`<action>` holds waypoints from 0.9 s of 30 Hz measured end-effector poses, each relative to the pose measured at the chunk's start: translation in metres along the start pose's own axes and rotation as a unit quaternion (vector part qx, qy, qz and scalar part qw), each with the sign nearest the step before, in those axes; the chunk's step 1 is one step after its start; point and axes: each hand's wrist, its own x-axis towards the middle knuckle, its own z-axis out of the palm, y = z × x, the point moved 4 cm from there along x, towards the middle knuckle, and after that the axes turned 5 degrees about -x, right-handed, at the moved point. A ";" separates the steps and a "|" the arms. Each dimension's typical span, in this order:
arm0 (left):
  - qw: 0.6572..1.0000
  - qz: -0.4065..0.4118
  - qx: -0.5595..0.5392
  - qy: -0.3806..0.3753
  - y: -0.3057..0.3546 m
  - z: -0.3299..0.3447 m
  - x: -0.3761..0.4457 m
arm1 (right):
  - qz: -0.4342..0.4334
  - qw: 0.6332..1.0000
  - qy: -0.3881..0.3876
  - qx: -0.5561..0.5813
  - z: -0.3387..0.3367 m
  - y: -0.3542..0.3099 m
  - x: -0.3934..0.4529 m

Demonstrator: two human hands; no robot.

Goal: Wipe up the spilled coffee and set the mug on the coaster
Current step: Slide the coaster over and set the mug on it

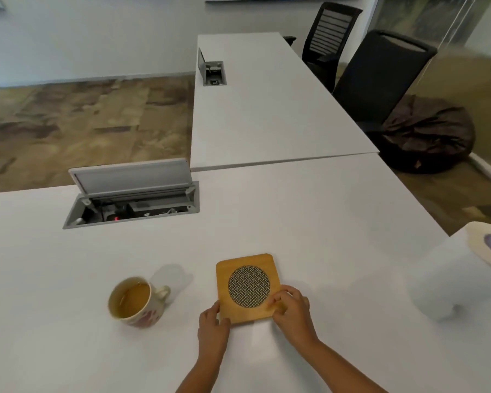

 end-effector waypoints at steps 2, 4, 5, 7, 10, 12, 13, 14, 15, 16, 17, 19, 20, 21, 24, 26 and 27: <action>1.000 0.001 -0.008 0.006 -0.002 -0.002 0.002 | -0.005 1.000 -0.008 -0.001 0.002 0.002 0.002; 1.000 -0.004 -0.009 0.015 -0.003 -0.005 0.002 | -0.010 1.000 -0.015 -0.006 0.005 0.004 0.004; 1.000 -0.004 -0.006 0.016 -0.004 -0.007 0.003 | -0.008 1.000 -0.021 -0.012 0.006 0.005 0.005; 1.000 -0.006 0.005 0.016 -0.006 -0.009 0.005 | -0.004 0.999 -0.031 -0.019 0.010 0.006 0.007; 0.999 -0.005 0.028 0.016 -0.010 -0.012 0.006 | 0.000 1.000 -0.026 -0.011 0.013 0.006 0.010; 0.999 -0.004 0.031 0.013 -0.013 -0.012 0.008 | -0.007 1.000 -0.021 -0.001 0.013 0.004 0.012; 1.000 -0.004 0.027 0.012 -0.013 -0.012 0.009 | -0.010 1.000 -0.022 0.004 0.013 0.003 0.012; 1.000 -0.007 0.019 0.011 -0.014 -0.012 0.010 | -0.012 1.000 -0.023 0.008 0.012 0.002 0.012; 1.000 -0.012 0.009 0.011 -0.014 -0.011 0.010 | -0.013 1.000 -0.023 0.011 0.012 0.001 0.012; 1.000 -0.017 -0.001 0.011 -0.015 -0.011 0.010 | -0.017 1.000 -0.020 0.013 0.011 0.000 0.013; 1.000 -0.020 -0.011 0.011 -0.016 -0.010 0.010 | -0.019 1.000 -0.016 0.013 0.010 -0.001 0.013; 0.999 -0.022 -0.031 0.012 -0.019 -0.011 0.010 | -0.008 1.000 0.000 0.007 0.007 -0.002 0.014; 0.999 -0.026 -0.041 0.016 -0.022 -0.012 0.009 | 0.001 1.000 0.014 0.007 0.005 -0.003 0.016; 0.998 -0.034 -0.051 0.025 -0.026 -0.015 0.009 | 0.007 1.000 0.028 0.009 0.003 -0.004 0.019; 0.993 -0.063 -0.074 0.062 -0.038 -0.032 0.010 | -0.002 0.999 0.033 0.014 0.002 -0.020 0.027; 0.988 -0.085 -0.096 0.085 -0.046 -0.048 0.009 | -0.021 0.999 0.022 0.017 0.006 -0.035 0.029; 0.985 -0.090 -0.112 0.096 -0.051 -0.057 0.008 | -0.033 0.999 0.014 0.018 0.009 -0.043 0.029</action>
